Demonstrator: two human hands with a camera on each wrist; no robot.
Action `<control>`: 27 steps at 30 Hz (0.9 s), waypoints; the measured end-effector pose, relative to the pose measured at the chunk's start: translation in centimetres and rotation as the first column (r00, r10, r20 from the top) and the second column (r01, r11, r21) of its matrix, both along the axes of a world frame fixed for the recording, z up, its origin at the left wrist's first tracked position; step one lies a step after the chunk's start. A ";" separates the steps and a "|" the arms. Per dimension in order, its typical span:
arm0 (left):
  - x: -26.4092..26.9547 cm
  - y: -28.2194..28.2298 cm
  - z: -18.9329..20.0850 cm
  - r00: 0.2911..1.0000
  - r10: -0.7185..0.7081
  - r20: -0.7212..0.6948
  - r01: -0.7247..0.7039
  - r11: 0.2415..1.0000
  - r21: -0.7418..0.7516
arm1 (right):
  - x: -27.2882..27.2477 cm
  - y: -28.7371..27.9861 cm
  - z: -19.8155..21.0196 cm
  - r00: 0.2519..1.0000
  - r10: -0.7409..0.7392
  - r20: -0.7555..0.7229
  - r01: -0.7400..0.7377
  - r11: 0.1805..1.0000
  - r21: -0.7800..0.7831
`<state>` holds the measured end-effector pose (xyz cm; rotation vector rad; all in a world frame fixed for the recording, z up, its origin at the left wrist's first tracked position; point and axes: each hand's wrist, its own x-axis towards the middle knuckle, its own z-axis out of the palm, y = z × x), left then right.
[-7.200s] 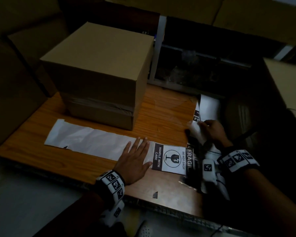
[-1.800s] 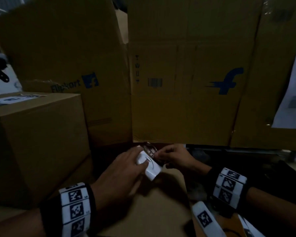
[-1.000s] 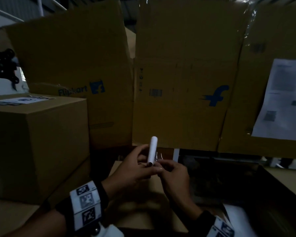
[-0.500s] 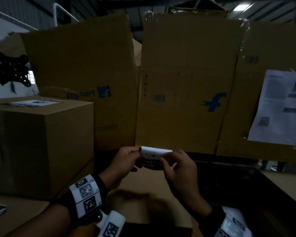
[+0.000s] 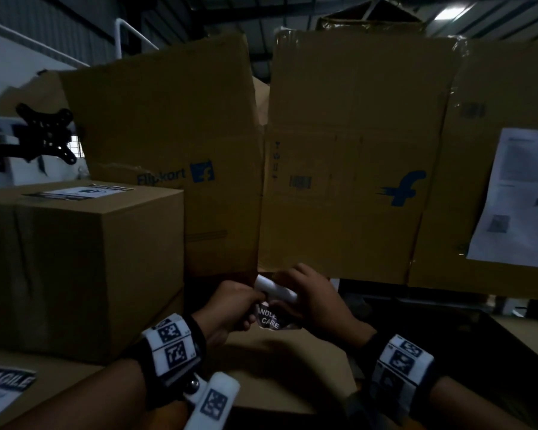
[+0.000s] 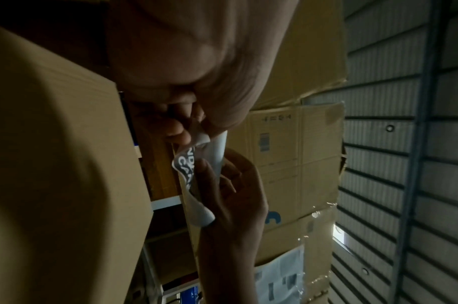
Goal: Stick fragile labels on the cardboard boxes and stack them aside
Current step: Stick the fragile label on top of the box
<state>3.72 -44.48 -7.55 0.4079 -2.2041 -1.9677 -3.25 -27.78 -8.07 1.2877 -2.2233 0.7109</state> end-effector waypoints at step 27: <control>-1.4 1.1 -4.5 0.979 -0.013 0.206 0.014 1.000 -0.002 | -9.0 0.9 -2.3 0.222 0.206 0.953 -0.018 0.978 -0.208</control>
